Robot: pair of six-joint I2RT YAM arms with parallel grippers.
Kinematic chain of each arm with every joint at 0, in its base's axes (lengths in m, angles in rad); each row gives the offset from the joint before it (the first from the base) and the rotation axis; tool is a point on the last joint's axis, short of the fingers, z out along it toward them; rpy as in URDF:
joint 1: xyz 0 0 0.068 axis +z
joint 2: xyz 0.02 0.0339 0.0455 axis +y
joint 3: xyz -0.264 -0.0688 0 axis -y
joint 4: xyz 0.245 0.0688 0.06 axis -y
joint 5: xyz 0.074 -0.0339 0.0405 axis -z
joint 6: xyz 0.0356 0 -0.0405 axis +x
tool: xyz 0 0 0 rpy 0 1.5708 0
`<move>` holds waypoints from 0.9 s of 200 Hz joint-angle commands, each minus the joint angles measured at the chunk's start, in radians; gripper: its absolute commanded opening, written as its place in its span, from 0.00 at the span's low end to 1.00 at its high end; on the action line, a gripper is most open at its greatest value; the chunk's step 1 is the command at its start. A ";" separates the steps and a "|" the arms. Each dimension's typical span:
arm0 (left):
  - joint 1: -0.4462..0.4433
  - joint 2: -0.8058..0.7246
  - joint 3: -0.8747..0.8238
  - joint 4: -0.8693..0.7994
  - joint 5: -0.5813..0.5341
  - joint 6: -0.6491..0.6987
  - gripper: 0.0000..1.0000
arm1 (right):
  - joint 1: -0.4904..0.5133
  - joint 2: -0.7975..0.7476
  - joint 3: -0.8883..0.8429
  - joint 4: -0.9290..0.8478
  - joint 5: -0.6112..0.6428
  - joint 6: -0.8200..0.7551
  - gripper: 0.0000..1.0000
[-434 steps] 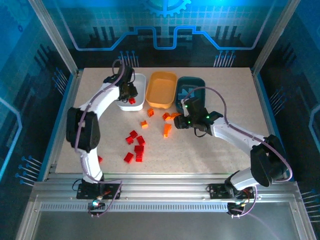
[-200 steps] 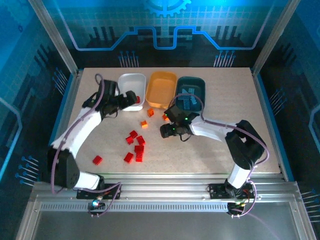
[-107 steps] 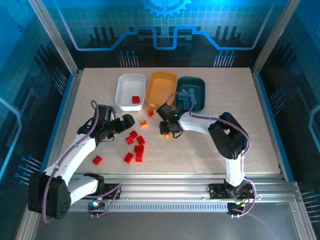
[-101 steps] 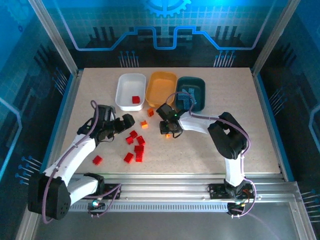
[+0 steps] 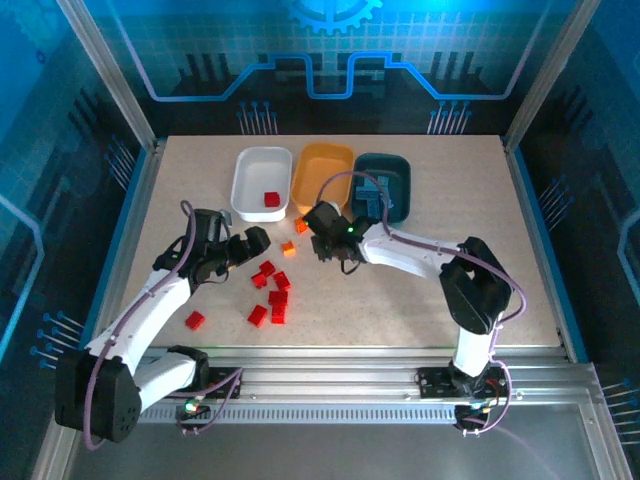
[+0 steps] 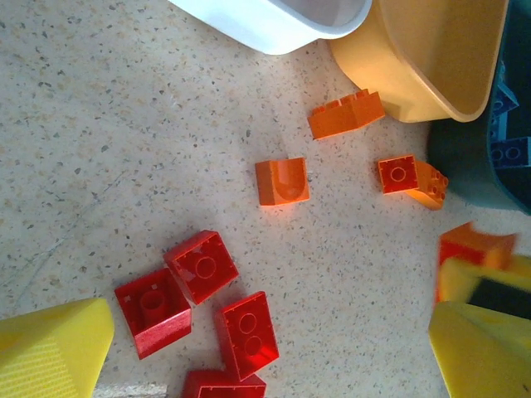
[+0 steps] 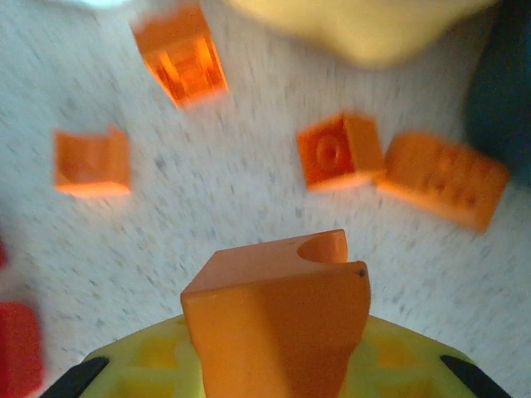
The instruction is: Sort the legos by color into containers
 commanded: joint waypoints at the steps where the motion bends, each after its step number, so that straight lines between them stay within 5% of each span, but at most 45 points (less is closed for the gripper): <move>1: 0.006 -0.007 -0.030 0.031 0.046 -0.028 0.99 | -0.048 0.024 0.147 -0.028 0.032 -0.129 0.28; 45: 0.006 0.008 -0.041 -0.002 0.043 -0.031 0.99 | -0.177 0.330 0.506 -0.106 -0.046 -0.237 0.29; 97: 0.027 -0.071 -0.050 -0.140 -0.085 -0.101 0.99 | -0.259 0.613 0.871 -0.209 -0.141 -0.299 0.31; 153: 0.128 -0.153 -0.046 -0.290 -0.113 -0.197 0.99 | -0.271 0.704 0.999 -0.265 -0.183 -0.330 0.53; 180: 0.201 -0.162 -0.024 -0.374 -0.103 -0.223 0.99 | -0.270 0.659 0.954 -0.236 -0.195 -0.328 0.56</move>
